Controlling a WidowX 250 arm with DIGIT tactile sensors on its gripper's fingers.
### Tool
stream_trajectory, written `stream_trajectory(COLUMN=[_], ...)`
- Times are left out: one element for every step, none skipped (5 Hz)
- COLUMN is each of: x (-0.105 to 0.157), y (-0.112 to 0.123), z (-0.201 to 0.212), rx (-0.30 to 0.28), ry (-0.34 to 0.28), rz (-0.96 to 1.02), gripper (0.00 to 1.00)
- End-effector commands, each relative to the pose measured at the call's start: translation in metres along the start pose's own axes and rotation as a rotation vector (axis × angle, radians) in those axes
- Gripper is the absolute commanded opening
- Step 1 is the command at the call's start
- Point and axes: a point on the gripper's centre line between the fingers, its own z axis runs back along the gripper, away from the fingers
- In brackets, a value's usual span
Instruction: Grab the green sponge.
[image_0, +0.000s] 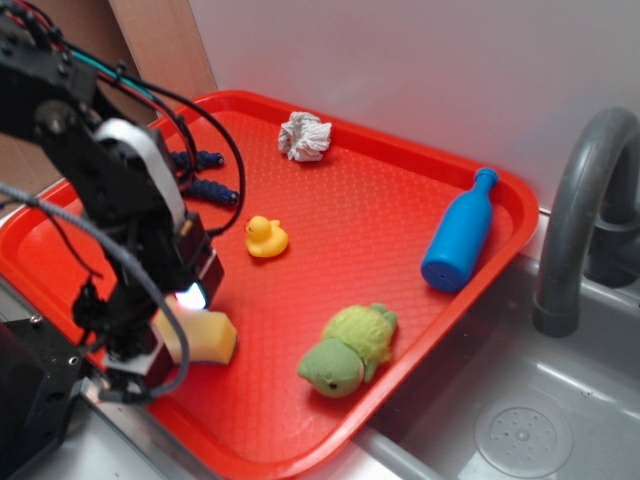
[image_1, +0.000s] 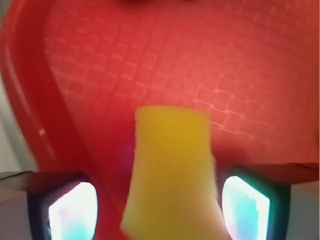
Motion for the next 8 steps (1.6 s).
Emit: stream_trajectory(x=[0.02,0.013,0.002,-0.007,-0.012,-0.022,-0.026,-0.03], y=[0.0,0.012,0.037,0.064,0.083,0.092,0.09,0.088], z=[-0.014,0.006,0.039,0.077,0.115,0.152,0.179,0.184], rx=[0.136,0.191,0.24,0.236,0.233,0.252,0.284,0.253], ry=[-0.103,-0.108,-0.065,0.003,0.056,0.063,-0.015,-0.045], rz=[0.094,0.165,0.286,0.468,0.695,0.946,1.005,1.013], gripper=[0.0,0.0,0.0,0.0,0.0,0.0,0.0,0.0])
